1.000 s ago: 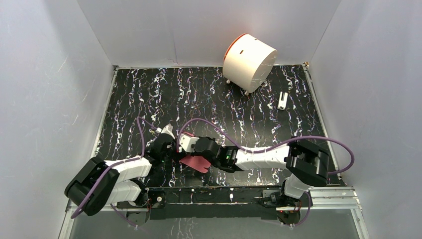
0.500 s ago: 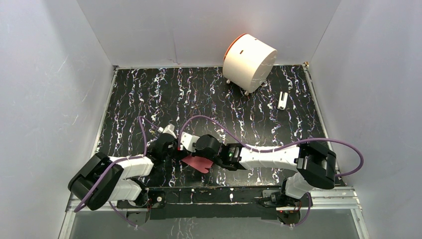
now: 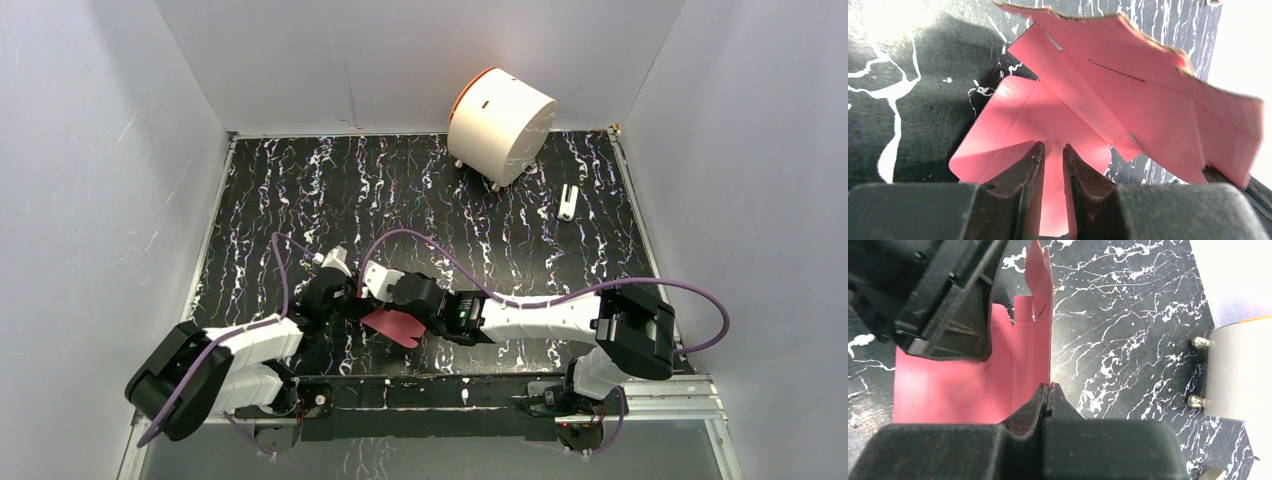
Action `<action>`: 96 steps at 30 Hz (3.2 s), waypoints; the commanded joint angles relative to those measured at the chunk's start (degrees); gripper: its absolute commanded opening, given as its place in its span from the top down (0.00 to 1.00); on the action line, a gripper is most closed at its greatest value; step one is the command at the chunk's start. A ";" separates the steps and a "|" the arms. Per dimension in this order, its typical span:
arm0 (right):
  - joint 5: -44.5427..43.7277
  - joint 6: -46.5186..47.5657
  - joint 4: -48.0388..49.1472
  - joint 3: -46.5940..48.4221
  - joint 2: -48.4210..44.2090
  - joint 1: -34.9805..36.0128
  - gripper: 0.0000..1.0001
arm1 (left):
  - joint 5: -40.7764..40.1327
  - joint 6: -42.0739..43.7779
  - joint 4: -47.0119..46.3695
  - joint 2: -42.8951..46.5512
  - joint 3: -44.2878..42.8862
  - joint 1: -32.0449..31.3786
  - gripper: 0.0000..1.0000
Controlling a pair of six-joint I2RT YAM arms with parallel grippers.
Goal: Fold the paper box
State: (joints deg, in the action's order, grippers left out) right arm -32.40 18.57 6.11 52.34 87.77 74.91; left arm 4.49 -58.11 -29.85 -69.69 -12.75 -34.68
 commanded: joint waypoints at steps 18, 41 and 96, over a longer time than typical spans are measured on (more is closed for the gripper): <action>22.09 11.98 7.62 -3.58 2.41 -15.68 1.00 | -0.21 10.90 2.93 5.88 -5.87 12.05 0.63; 24.81 18.74 10.48 -4.69 7.79 -17.61 1.00 | -0.15 13.56 -7.58 -5.27 -15.90 15.16 0.68; 17.85 30.32 21.30 -8.51 5.72 -13.32 1.00 | 5.03 9.82 -10.32 -8.97 -11.15 7.87 0.93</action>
State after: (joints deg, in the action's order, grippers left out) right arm -14.59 46.35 22.02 44.86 92.05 60.16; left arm 9.85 -50.09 -36.40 -78.54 -24.16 -26.11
